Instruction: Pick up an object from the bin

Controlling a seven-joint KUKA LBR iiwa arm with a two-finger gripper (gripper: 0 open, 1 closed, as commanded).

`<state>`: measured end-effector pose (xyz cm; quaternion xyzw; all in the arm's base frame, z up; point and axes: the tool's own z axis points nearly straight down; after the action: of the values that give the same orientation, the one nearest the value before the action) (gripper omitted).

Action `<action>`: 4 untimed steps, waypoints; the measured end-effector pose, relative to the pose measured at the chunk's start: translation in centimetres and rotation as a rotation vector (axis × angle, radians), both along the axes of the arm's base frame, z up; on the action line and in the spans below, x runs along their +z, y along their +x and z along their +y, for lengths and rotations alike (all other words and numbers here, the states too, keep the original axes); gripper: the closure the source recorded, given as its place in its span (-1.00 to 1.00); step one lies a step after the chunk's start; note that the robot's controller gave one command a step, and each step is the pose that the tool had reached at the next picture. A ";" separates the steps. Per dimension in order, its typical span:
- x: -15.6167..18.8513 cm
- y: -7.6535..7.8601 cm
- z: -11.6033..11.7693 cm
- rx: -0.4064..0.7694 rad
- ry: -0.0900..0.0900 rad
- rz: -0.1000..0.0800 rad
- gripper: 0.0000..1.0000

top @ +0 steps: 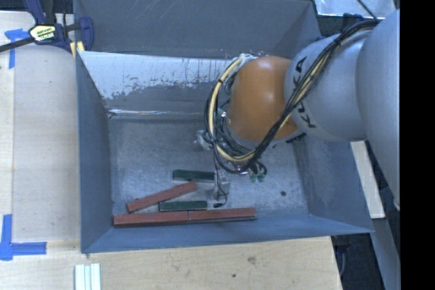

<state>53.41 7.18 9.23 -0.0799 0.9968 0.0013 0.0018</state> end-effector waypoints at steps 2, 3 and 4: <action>-1.9 -2.7 3.8 -0.015 0.001 -0.002 1.00; 10.1 -3.5 4.0 -0.029 -0.002 0.001 1.00; 10.1 -3.5 4.0 -0.028 -0.003 0.001 1.00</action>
Offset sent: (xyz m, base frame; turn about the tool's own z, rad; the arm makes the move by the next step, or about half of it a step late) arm 0.0000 0.0000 0.0000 0.0000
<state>49.91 11.21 19.29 -0.0658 0.9978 0.0001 0.0012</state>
